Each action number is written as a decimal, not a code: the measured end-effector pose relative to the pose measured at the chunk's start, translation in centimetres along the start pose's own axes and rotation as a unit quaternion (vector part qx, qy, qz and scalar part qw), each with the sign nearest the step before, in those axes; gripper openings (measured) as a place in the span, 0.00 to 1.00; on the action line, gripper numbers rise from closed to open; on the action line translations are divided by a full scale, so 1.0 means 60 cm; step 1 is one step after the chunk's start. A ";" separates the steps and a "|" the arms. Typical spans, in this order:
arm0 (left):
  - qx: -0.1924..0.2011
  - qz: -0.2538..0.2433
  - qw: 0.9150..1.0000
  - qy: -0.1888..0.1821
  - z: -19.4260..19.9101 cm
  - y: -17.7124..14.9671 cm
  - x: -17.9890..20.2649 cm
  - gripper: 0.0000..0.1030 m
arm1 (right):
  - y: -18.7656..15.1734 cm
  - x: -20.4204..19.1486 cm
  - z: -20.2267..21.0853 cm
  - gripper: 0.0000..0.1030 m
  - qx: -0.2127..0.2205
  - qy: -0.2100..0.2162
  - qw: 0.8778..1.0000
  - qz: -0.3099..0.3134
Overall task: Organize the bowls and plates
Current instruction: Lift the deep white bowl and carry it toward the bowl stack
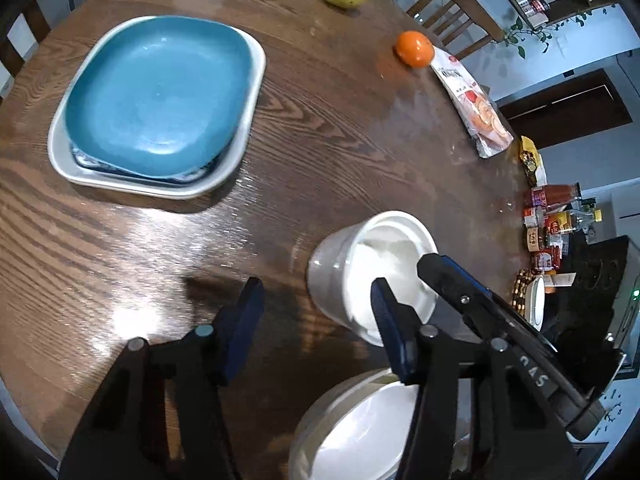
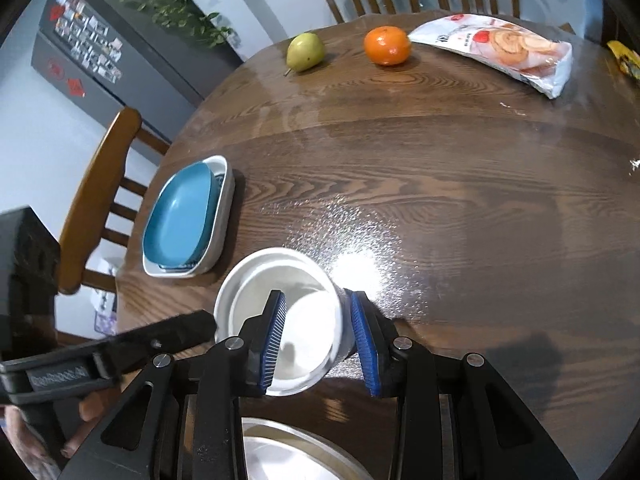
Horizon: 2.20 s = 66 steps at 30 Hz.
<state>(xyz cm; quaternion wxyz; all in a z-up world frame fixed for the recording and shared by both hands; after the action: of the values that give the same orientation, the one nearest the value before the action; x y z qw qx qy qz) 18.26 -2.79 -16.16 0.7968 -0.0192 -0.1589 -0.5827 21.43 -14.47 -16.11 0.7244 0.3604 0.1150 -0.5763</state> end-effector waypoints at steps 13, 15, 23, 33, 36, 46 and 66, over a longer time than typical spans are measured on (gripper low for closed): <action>-0.019 -0.007 1.000 -0.018 -0.023 -0.003 0.017 0.43 | -0.003 0.010 -0.007 0.34 -0.012 0.016 0.999 -0.035; -0.016 -0.002 1.000 -0.015 -0.023 0.000 0.014 0.43 | 0.001 0.011 -0.007 0.34 -0.012 0.018 0.999 -0.035; -0.034 -0.004 0.999 -0.022 -0.037 -0.005 0.021 0.26 | 0.002 0.013 -0.022 0.34 -0.021 0.013 0.999 -0.039; -0.043 -0.011 0.999 -0.001 -0.057 -0.008 0.020 0.26 | 0.000 0.018 -0.032 0.34 -0.022 0.017 0.999 -0.043; -0.045 -0.011 0.999 0.004 -0.062 -0.008 0.020 0.26 | -0.002 0.018 -0.036 0.34 -0.025 0.027 0.998 -0.048; -0.046 -0.007 0.999 0.003 -0.070 -0.007 0.019 0.27 | -0.004 0.029 -0.041 0.34 -0.024 0.035 0.998 -0.056; -0.040 -0.031 0.998 0.040 -0.061 -0.021 0.013 0.28 | 0.003 -0.006 -0.039 0.30 -0.005 0.023 0.999 -0.033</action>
<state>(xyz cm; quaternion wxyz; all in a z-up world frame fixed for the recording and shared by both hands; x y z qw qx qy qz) 18.15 -4.67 -19.61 0.7825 -0.0225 -0.1037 -0.6135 22.06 -12.66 -17.47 0.7041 0.3661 0.1462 -0.5906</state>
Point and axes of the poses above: each gripper's, at about its wrist camera, not at the fingertips, and z roughly against the way its jaws point, x to its right, y to its top, the point moved 9 cm from there along -z, roughly the way its jaws point, and after that the axes turned 12 degrees about y, right-handed, at the moved point
